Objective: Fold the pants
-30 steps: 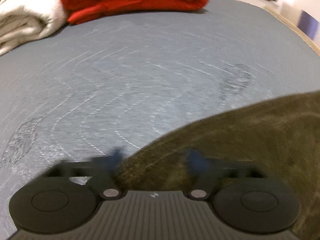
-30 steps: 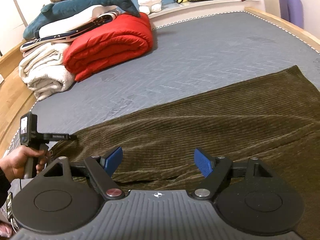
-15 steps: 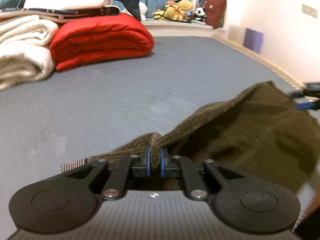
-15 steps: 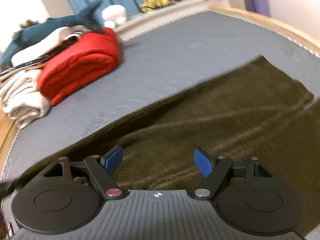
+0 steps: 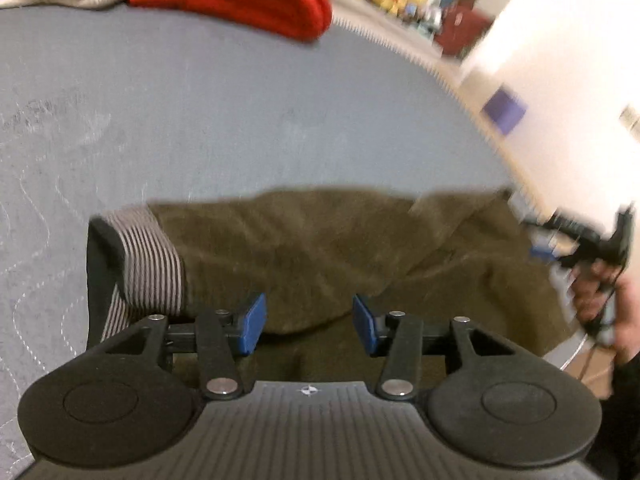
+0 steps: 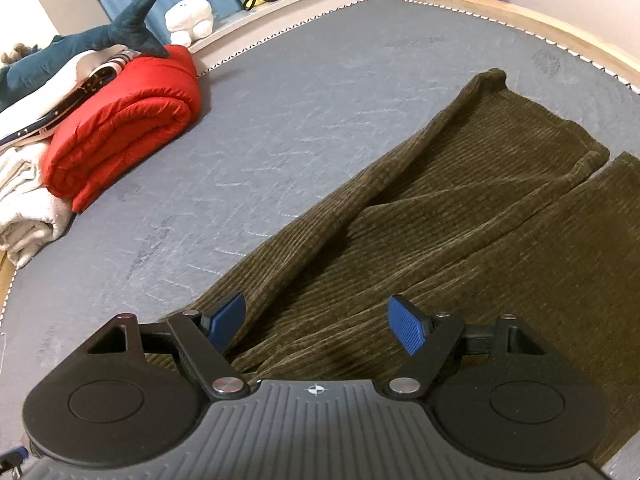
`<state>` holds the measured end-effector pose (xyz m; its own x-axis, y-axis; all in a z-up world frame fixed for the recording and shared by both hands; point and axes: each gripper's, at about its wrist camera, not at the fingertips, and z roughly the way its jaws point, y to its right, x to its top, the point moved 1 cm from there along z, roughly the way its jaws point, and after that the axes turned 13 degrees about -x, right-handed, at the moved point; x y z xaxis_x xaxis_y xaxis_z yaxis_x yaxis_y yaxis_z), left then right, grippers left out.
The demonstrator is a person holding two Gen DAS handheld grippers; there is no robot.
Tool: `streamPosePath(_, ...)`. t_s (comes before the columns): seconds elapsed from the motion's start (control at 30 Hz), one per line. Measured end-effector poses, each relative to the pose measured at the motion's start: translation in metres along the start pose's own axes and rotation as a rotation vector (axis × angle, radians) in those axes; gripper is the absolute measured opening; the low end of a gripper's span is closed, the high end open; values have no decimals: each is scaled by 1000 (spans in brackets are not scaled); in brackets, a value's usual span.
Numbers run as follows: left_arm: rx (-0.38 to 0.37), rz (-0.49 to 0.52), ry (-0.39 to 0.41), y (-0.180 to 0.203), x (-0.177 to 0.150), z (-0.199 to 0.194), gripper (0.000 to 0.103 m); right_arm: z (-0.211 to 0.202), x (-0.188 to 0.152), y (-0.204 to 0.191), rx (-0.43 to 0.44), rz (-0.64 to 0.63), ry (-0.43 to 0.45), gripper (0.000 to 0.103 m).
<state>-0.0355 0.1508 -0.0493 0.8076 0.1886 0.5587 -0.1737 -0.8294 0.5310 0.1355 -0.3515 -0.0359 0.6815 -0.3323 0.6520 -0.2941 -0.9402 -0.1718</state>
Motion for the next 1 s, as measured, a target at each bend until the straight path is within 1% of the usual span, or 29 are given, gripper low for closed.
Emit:
streamPosePath(0.07,12,35,-51,6,-4,14,53,2,2,2,-8,9,0,80)
streamPosePath(0.1,3,34,-71,9,-6,21,58,3,2,3,-11,14,-3,80)
streamPosePath(0.13,-9,21,-86,8,-8,27,66,5,3,4,-14,18,-5,80)
streamPosePath(0.17,-12,1,-102,7,-10,33,71,6,3,4,-17,19,-6,80)
streamPosePath(0.2,1,-18,-110,7,-11,39,77,7,4,4,-20,19,-7,80)
streamPosePath(0.27,30,-58,-102,0,-8,47,78,10,4,5,-24,15,-8,80)
streamPosePath(0.3,39,-91,-92,-7,-6,47,80,11,4,5,-25,14,-8,80)
streamPosePath(0.33,50,-145,-68,-14,-3,47,81,12,5,5,-27,14,-8,80)
streamPosePath(0.43,45,-287,8,-36,2,40,81,17,6,9,-33,24,-14,80)
streamPosePath(0.47,48,-318,28,-41,4,38,81,18,7,10,-34,28,-16,80)
streamPosePath(0.5,56,-333,42,-45,6,38,79,20,8,11,-36,35,-18,80)
streamPosePath(0.57,87,-334,61,-47,8,37,66,22,9,14,-39,43,-19,80)
streamPosePath(0.6,104,-327,64,-47,9,35,45,24,10,14,-42,47,-18,80)
streamPosePath(0.63,116,-317,68,-46,9,33,21,25,11,15,-45,50,-17,80)
streamPosePath(0.7,113,-294,92,-43,11,23,10,28,13,16,-47,60,-15,80)
streamPosePath(0.8,93,-211,171,-27,17,-4,8,33,20,19,-41,86,-6,80)
streamPosePath(0.93,-12,-177,284,-11,11,-59,7,42,36,33,-20,155,32,80)
streamPosePath(0.97,-12,-162,294,-7,7,-69,7,44,39,38,-19,174,41,77)
streamPosePath(1.0,2,-149,285,-6,2,-75,7,47,43,45,-16,202,53,74)
